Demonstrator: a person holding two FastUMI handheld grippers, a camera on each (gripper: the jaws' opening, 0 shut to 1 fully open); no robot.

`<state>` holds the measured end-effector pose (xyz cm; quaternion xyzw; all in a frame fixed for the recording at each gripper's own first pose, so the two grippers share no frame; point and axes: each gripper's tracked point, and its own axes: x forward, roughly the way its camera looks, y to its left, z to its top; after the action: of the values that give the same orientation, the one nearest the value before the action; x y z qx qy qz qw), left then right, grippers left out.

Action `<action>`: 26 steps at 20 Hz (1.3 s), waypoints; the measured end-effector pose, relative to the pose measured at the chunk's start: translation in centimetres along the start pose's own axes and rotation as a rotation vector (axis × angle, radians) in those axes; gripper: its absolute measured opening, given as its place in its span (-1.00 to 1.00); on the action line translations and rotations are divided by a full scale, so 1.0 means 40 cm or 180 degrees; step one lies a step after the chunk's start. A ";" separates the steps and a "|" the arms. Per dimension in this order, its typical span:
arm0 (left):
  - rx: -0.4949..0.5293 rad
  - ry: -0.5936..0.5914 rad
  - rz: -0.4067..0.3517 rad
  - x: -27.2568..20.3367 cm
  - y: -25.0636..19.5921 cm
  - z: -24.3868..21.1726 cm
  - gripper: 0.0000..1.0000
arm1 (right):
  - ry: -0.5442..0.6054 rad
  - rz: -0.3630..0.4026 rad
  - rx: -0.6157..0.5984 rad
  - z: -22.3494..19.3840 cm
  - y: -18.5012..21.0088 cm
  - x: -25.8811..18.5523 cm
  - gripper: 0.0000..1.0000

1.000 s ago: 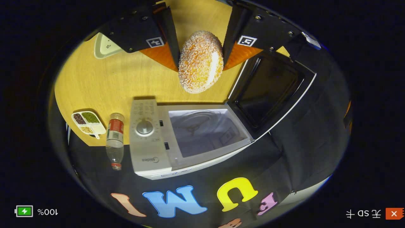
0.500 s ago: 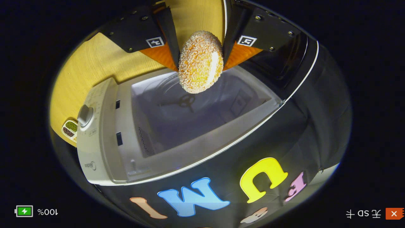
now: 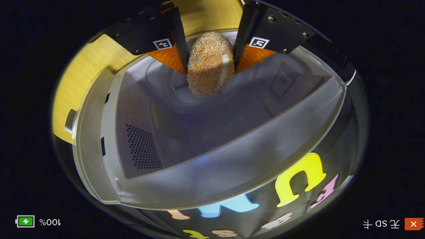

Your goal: Open the microwave oven with the left hand, put the food in, and close the microwave oven.

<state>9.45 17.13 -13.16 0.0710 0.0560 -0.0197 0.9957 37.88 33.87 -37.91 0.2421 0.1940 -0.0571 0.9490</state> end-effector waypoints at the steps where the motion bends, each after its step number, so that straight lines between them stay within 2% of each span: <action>1: 0.0002 -0.0005 0.0005 0.006 0.003 0.000 1.00 | -0.0057 -0.0057 -0.0021 -0.004 -0.006 0.014 0.38; 3: -0.0015 -0.0017 -0.0014 0.009 0.000 0.005 0.95 | -0.0079 -0.0098 -0.0044 -0.025 -0.010 0.037 0.39; 4: -0.0013 -0.0017 -0.0015 0.007 0.001 -0.001 0.89 | -0.0047 -0.0106 -0.0045 -0.032 -0.011 0.039 0.54; 5: -0.0010 -0.0024 -0.0013 0.007 0.002 -0.001 0.91 | -0.0097 -0.0068 -0.0083 -0.035 -0.004 0.044 0.66; 6: -0.0008 -0.0015 -0.0005 0.002 0.006 -0.003 0.93 | -0.0102 -0.0067 -0.0131 -0.023 -0.005 0.022 0.91; 7: -0.0006 -0.0016 0.0016 0.000 0.013 -0.002 0.95 | -0.0126 -0.0046 -0.0145 -0.012 -0.002 0.001 0.97; 9: -0.0026 -0.0042 0.0058 -0.009 0.022 0.008 0.90 | -0.0103 -0.0010 -0.0191 0.004 -0.010 -0.030 0.97; 10: -0.0017 -0.0070 0.0077 -0.013 0.025 0.016 1.00 | -0.0070 0.0001 -0.0269 0.008 -0.018 -0.058 0.96; 12: 0.0038 -0.0157 0.0156 -0.017 0.043 0.041 0.99 | -0.0011 0.0063 -0.0430 0.038 -0.034 -0.140 0.97; 16: -0.0028 -0.0243 0.0208 -0.039 0.059 0.062 1.00 | -0.0094 0.0521 -0.0990 0.167 -0.028 -0.385 0.96; 17: -0.0031 -0.0246 0.0218 -0.043 0.065 0.062 0.95 | -0.0131 0.0673 -0.1050 0.206 -0.017 -0.448 0.96; 18: -0.0038 -0.0241 0.0250 -0.049 0.075 0.057 1.00 | -0.0196 0.0799 -0.1129 0.247 -0.014 -0.509 0.96; 20: -0.0031 -0.0164 0.0335 -0.057 0.098 0.036 0.95 | -0.0415 0.0903 -0.1275 0.344 -0.031 -0.621 0.96; 21: -0.0002 -0.0140 0.0391 -0.062 0.116 0.026 1.00 | -0.0484 0.0956 -0.1346 0.380 -0.044 -0.668 0.96; 24: 0.0049 -0.0089 0.0568 -0.087 0.163 -0.014 1.00 | -0.0602 0.1025 -0.1529 0.447 -0.081 -0.792 0.95; 26: 0.0043 -0.0065 0.0616 -0.105 0.176 -0.045 0.90 | -0.0688 0.1018 -0.1586 0.487 -0.108 -0.863 0.95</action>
<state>5.40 24.50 -13.47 0.0826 0.0385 0.0755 0.9930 11.93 21.20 -10.42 0.0220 0.0594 0.1168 0.9911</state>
